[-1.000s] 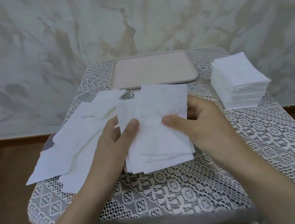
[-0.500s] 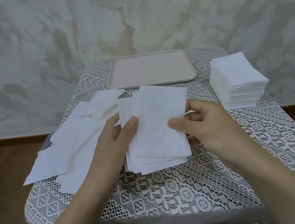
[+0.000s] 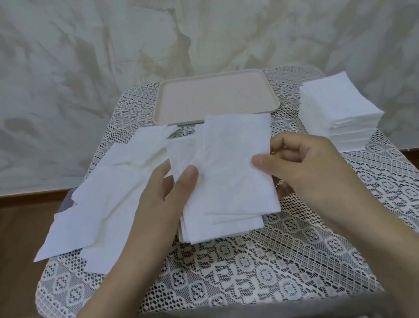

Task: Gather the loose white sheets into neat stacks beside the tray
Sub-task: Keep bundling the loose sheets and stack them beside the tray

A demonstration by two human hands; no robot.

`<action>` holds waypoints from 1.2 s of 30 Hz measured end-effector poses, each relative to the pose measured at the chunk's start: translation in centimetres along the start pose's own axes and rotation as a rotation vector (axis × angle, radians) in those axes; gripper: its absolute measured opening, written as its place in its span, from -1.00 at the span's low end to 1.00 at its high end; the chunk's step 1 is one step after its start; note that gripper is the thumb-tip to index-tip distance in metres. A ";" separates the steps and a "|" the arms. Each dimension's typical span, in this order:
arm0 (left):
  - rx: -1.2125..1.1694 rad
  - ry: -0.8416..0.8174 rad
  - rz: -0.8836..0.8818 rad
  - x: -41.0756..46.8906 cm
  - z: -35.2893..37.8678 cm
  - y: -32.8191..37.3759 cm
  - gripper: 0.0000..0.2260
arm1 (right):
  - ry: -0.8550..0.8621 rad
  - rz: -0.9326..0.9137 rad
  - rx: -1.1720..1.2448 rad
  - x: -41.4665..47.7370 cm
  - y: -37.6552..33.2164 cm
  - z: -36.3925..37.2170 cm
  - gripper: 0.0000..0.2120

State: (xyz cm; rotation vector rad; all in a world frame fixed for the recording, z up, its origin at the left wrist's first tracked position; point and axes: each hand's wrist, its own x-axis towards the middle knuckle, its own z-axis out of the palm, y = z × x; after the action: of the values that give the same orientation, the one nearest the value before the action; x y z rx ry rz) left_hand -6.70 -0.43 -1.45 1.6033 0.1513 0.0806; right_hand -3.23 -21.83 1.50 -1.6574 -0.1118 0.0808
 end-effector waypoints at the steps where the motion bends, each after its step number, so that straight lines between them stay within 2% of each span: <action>1: -0.007 0.002 -0.002 0.0 0.1 0.1 -0.48 | -0.001 0.007 0.009 0.0 -0.2 -0.2 -0.90; 6: 0.005 0.004 -0.001 0.0 0.1 0.2 -0.35 | -0.068 0.052 -0.045 -0.6 -0.6 -0.2 -0.84; 19: -0.012 -0.007 -0.015 0.1 -0.1 -0.1 -0.52 | -0.060 0.026 -0.088 -0.6 -0.1 0.4 -0.81; 22: -0.018 -0.004 -0.017 0.0 -0.1 -0.1 -0.52 | -0.040 0.015 -0.106 -0.4 -0.2 -0.3 -0.82; 34: 0.000 -0.009 0.001 0.0 0.1 -0.1 -0.46 | -0.150 0.045 -0.105 -0.3 -0.1 -0.2 -0.86; 36: -0.001 -0.010 0.005 0.0 0.1 -0.1 -0.44 | -0.153 0.047 -0.104 -0.3 -0.1 -0.4 -0.82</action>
State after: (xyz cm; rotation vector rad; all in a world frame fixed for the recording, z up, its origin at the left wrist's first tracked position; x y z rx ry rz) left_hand -6.66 -0.53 -1.60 1.6031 0.1396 0.0769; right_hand -3.43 -22.28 1.68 -1.7572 -0.1957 0.2413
